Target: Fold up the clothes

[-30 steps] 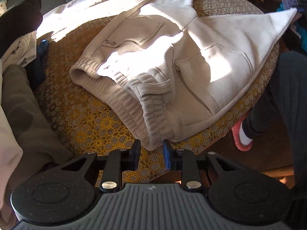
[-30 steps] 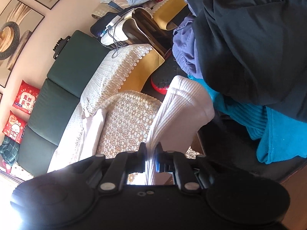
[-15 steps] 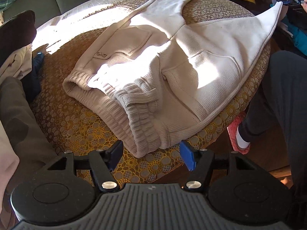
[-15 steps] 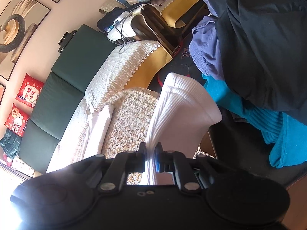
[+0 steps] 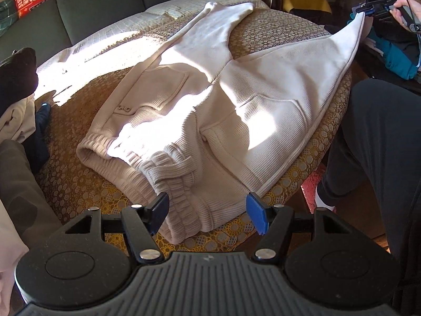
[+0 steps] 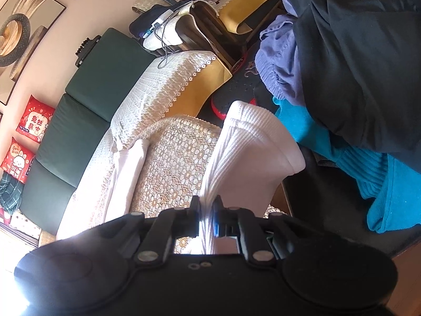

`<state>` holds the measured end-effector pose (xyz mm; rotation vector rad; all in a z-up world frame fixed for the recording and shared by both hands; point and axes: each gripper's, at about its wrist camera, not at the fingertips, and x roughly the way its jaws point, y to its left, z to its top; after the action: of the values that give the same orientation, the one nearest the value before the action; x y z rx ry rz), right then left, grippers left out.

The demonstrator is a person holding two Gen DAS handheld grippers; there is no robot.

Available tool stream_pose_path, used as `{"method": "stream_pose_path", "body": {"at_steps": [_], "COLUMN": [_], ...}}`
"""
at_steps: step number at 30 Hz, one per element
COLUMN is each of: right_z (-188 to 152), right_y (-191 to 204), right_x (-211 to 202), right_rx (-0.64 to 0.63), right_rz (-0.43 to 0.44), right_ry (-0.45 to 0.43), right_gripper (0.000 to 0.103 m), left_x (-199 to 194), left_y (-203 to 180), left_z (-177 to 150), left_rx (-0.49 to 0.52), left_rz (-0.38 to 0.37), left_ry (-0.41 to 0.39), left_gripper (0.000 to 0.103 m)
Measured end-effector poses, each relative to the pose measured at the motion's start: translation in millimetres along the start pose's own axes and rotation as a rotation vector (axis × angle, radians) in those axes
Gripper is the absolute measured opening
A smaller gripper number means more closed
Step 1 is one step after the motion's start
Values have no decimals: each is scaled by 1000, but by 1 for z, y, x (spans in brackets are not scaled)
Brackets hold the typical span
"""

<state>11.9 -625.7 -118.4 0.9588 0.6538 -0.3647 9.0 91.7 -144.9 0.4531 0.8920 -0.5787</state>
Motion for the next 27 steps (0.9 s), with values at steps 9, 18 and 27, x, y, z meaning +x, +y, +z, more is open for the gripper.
{"method": "stream_pose_path", "body": {"at_steps": [9,18,27], "right_z": [-3,-9,-14], "right_y": [-30,-35,-36], "right_x": [11,17,18], "right_rx": [7,27,37], "right_rz": [-99,-66,-49], "right_ry": [60,96,135], "right_gripper": [103,103,103], "left_x": [19,31,51], "left_y": [-5,-21,-58], "left_z": [8,19,26], "left_rx": [-5,7,158], "left_rz": [-41,-104,-128], "left_ry": [27,13,4], "left_gripper": [64,64,64]}}
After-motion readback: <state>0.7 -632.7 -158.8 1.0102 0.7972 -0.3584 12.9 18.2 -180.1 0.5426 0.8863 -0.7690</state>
